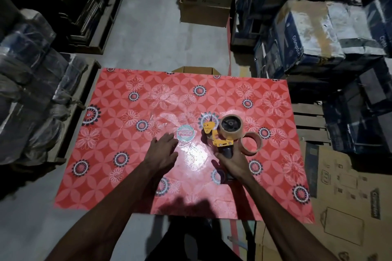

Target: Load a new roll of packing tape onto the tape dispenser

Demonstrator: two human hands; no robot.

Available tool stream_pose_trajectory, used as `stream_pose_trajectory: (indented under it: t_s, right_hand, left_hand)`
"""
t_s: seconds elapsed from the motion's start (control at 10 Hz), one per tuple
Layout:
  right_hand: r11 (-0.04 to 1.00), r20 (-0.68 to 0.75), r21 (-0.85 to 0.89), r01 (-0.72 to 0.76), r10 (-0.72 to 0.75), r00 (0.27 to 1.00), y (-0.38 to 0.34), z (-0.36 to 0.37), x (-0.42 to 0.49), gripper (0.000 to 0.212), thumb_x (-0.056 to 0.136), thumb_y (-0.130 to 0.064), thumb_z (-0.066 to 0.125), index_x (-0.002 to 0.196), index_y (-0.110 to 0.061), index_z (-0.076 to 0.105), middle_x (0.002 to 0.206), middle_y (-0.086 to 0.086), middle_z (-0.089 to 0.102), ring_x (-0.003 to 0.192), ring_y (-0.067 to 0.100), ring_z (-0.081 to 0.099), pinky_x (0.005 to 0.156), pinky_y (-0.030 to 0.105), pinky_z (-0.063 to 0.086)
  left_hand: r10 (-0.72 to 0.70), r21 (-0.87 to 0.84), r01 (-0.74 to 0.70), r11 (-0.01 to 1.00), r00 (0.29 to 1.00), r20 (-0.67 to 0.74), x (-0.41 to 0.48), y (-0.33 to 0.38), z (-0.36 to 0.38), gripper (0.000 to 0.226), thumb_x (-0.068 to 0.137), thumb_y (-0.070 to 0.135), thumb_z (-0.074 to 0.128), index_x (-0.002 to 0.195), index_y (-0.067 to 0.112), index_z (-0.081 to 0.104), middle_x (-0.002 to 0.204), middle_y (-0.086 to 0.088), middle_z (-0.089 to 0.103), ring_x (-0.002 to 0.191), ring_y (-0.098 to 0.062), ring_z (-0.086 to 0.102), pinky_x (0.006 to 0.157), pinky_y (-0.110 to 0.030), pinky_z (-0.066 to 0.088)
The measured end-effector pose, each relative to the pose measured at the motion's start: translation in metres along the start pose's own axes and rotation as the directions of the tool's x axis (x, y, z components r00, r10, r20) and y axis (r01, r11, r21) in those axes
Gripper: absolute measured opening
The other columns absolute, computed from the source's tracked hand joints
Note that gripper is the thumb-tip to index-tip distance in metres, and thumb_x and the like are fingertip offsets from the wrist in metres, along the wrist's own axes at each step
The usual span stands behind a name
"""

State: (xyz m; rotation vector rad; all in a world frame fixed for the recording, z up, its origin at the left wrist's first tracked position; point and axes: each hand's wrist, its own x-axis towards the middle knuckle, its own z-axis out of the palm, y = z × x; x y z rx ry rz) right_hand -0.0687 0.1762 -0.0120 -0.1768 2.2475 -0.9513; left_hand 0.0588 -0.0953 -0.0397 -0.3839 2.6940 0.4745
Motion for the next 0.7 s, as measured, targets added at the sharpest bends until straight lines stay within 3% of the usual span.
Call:
stream_pose_trajectory:
  t_s: [0.1,0.2,0.3,0.4,0.5,0.6,0.7]
  right_hand:
    - [0.996,-0.024,0.092,-0.021,0.023,0.999,0.0,0.022,0.005,0.053,0.086,-0.039,0.081,0.124,-0.03,0.046,0.107,-0.005,0.07,0.097,0.029,0.067,0.082,0.042,0.053]
    - [0.986,-0.021,0.16,-0.045,0.049,0.999,-0.002,0.036,0.006,0.05,0.084,-0.04,0.077,0.121,-0.037,0.043,0.105,-0.002,0.071,0.095,0.03,0.069,0.082,0.044,0.055]
    - [0.993,0.045,0.1,-0.066,0.062,0.997,0.002,0.044,0.008,0.048,0.088,-0.045,0.07,0.12,-0.036,0.036,0.105,0.005,0.07,0.092,0.033,0.068,0.08,0.045,0.056]
    - [0.992,0.076,0.064,-0.108,0.103,0.992,0.0,0.043,0.008,0.046,0.092,-0.046,0.066,0.12,-0.035,0.032,0.109,0.007,0.069,0.094,0.034,0.066,0.079,0.042,0.053]
    - [0.991,0.078,0.069,-0.115,0.11,0.991,0.003,0.044,0.009,0.05,0.088,-0.053,0.066,0.12,-0.039,0.03,0.113,0.007,0.069,0.099,0.035,0.067,0.086,0.045,0.055]
    - [0.993,0.004,0.056,-0.101,0.101,0.995,-0.007,0.034,0.003,0.057,0.087,-0.059,0.069,0.127,-0.036,0.036,0.112,0.002,0.069,0.1,0.03,0.067,0.087,0.045,0.056]
    - [0.994,-0.091,0.076,-0.076,0.083,0.992,-0.011,0.026,0.001,0.062,0.089,-0.059,0.072,0.133,-0.024,0.045,0.107,-0.001,0.066,0.099,0.025,0.062,0.08,0.039,0.049]
  left_hand:
    - [0.028,0.004,-0.028,1.0,0.999,-0.031,0.002,0.002,0.001,0.053,0.094,0.041,0.059,0.143,0.02,0.056,0.172,-0.005,0.031,0.161,-0.03,0.023,0.122,-0.069,0.021]
    - [0.042,-0.001,-0.042,0.999,0.997,0.063,0.007,0.0,0.006,0.072,0.096,0.051,0.055,0.16,0.023,0.04,0.179,-0.004,0.012,0.165,-0.03,0.01,0.122,-0.075,0.018]
    - [0.074,-0.02,-0.072,0.997,0.988,0.132,0.006,0.0,0.015,0.076,0.104,0.057,0.043,0.169,0.025,0.022,0.18,0.001,0.0,0.166,-0.023,0.004,0.121,-0.075,0.02]
    - [0.096,-0.059,-0.091,0.994,0.993,0.072,0.0,0.002,0.016,0.073,0.109,0.064,0.028,0.171,0.031,0.009,0.18,0.004,-0.007,0.166,-0.022,0.005,0.121,-0.074,0.015]
    - [0.138,-0.003,-0.138,0.99,0.986,0.094,0.0,0.006,0.011,0.073,0.106,0.066,0.022,0.168,0.028,0.015,0.18,0.003,-0.003,0.165,-0.028,0.014,0.12,-0.074,0.025]
    - [0.148,-0.014,-0.148,0.989,0.986,0.073,0.004,0.006,0.007,0.073,0.105,0.068,0.02,0.162,0.023,0.026,0.176,-0.005,0.021,0.155,-0.03,0.034,0.113,-0.071,0.036]
    - [0.161,-0.072,-0.161,0.984,0.987,-0.003,0.009,0.012,-0.004,0.069,0.103,0.069,0.017,0.137,0.017,0.046,0.136,-0.008,0.055,0.112,-0.026,0.058,0.085,-0.049,0.054]
